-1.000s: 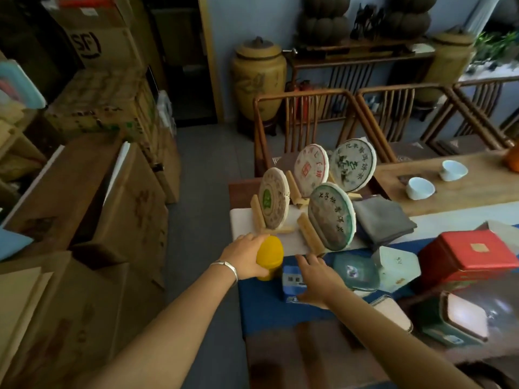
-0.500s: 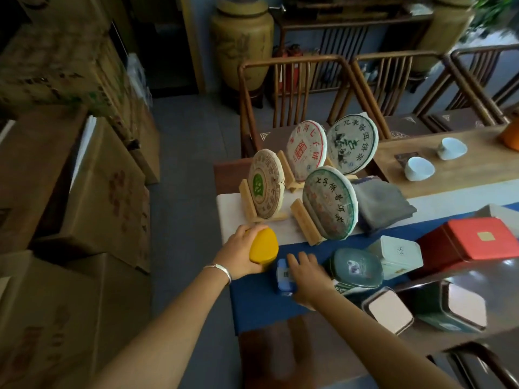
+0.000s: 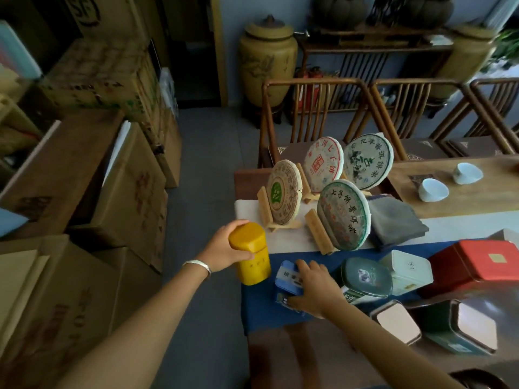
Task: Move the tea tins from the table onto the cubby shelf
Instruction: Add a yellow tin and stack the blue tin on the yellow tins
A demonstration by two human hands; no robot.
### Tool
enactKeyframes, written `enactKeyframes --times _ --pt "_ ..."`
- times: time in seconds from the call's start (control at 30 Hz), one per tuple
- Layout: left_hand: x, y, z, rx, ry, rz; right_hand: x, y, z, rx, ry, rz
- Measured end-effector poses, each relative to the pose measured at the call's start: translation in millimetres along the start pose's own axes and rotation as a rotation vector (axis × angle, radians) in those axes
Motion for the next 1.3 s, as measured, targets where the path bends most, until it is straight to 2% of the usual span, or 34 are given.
enactKeyframes --times 0.17,0.3,0.57,0.67,0.87,1.2,1.3 --pt "0.1 -63.3 -49.4 0.069 -0.017 -0.102 -44.9 -38.9 14.7 0.026 -0.114 0.053" --pt "-1.7 -119.4 -114.4 0.224 -0.035 -0.134 -105.0 -74.6 32.1 0.044 -0.314 0.019" --pt "-18.4 -178.4 -319.7 0.76 -0.078 -0.327 -258.7 -100.8 15.3 0.016 -0.809 0.17" --pt "-32.9 -170.6 -408.1 0.951 -0.16 -0.393 -317.0 -93.5 -17.6 -0.027 -1.023 0.199" --pt "-59.5 -125.9 -566.4 1.264 -0.276 -0.448 -413.5 -61.6 -102.9 -0.142 -1.298 0.249" --pt "-75.8 -45.5 -807.6 1.603 -0.402 -0.47 -568.0 9.1 -280.4 -0.303 -1.606 0.219" --pt "-82.9 -36.1 -878.1 1.703 -0.432 -0.45 -613.5 26.5 -336.7 -0.347 -1.653 0.284"
Point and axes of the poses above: each hand's wrist, its own z-axis towards the middle knuckle, its own y-axis out of the palm, x = y × z, the point moved 5 cm from there along z, towards the middle knuckle, and after that the axes turned 8 degrees about -y, right-handed, at the moved point
